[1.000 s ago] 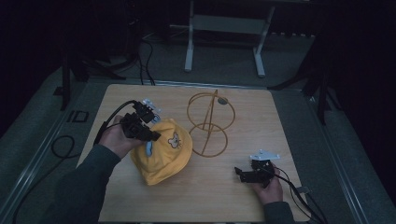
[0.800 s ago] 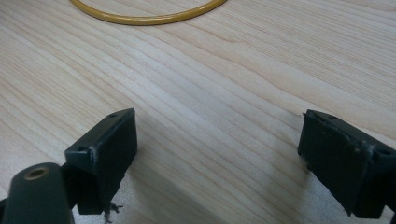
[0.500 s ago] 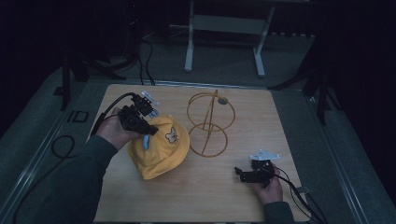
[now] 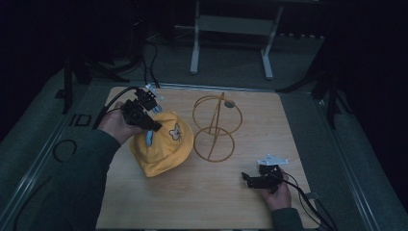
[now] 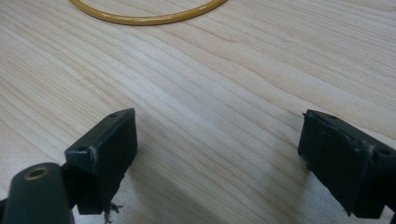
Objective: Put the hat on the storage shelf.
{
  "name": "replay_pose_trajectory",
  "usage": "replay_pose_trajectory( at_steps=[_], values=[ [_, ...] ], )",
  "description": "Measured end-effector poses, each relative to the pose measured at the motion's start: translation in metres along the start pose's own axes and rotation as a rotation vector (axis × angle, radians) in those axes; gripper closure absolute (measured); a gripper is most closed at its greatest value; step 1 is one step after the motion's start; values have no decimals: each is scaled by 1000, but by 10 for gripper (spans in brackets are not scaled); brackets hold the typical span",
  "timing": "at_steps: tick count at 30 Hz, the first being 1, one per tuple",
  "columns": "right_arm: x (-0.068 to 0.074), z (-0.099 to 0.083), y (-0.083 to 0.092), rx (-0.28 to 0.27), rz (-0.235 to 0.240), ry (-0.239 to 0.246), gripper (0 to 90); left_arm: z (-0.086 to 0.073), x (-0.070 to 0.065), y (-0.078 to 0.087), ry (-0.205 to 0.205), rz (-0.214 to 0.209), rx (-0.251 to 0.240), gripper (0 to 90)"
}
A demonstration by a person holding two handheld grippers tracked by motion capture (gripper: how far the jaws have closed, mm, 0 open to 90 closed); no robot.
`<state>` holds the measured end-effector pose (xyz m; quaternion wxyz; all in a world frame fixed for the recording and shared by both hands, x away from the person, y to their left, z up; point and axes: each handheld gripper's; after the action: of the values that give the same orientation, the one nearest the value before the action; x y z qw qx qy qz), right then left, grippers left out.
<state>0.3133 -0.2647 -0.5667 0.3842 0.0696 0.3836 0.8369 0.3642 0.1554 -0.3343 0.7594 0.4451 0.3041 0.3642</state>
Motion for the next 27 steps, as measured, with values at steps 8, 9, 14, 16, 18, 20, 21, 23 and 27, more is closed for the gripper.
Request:
replay_pose_trajectory(
  at_steps=[8, 9, 14, 16, 18, 20, 21, 23, 27],
  values=[
    [0, 0, 0, 0, 0, 2, 117, 7, 6, 8, -2, 2, -15, 840],
    [0, 0, 0, 0, 0, 1, 117, 8, 7, 9, -4, -2, -16, 840],
    [0, 0, 0, 1, -1, 2, 117, 13, 8, 14, -5, 9, -14, 840],
    [0, 0, 0, 0, -1, 2, 117, 15, 8, 15, -4, 12, -15, 840],
    [0, 0, 0, 0, -1, 2, 117, 20, 9, 20, -5, 15, -18, 840],
    [0, 0, 0, 0, -1, 3, 117, 24, 10, 23, -5, 17, -19, 840],
    [0, 0, 0, 0, -1, 3, 117, 25, 11, 24, -1, 15, -22, 840],
    [0, 0, 0, 0, -1, 3, 117, 27, 12, 26, -3, 16, -25, 839],
    [0, 0, 0, 0, -1, 3, 117, 31, 13, 31, 9, 17, -36, 839]
  ],
)
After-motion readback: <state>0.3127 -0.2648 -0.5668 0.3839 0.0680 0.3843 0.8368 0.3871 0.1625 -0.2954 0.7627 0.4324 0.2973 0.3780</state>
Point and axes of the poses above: each handheld gripper's, and its own axes: y roughly backward along the jaws, z roughly out of its top, x roughly to its left, and after that the axes turned 14 degrees about y, right-handed
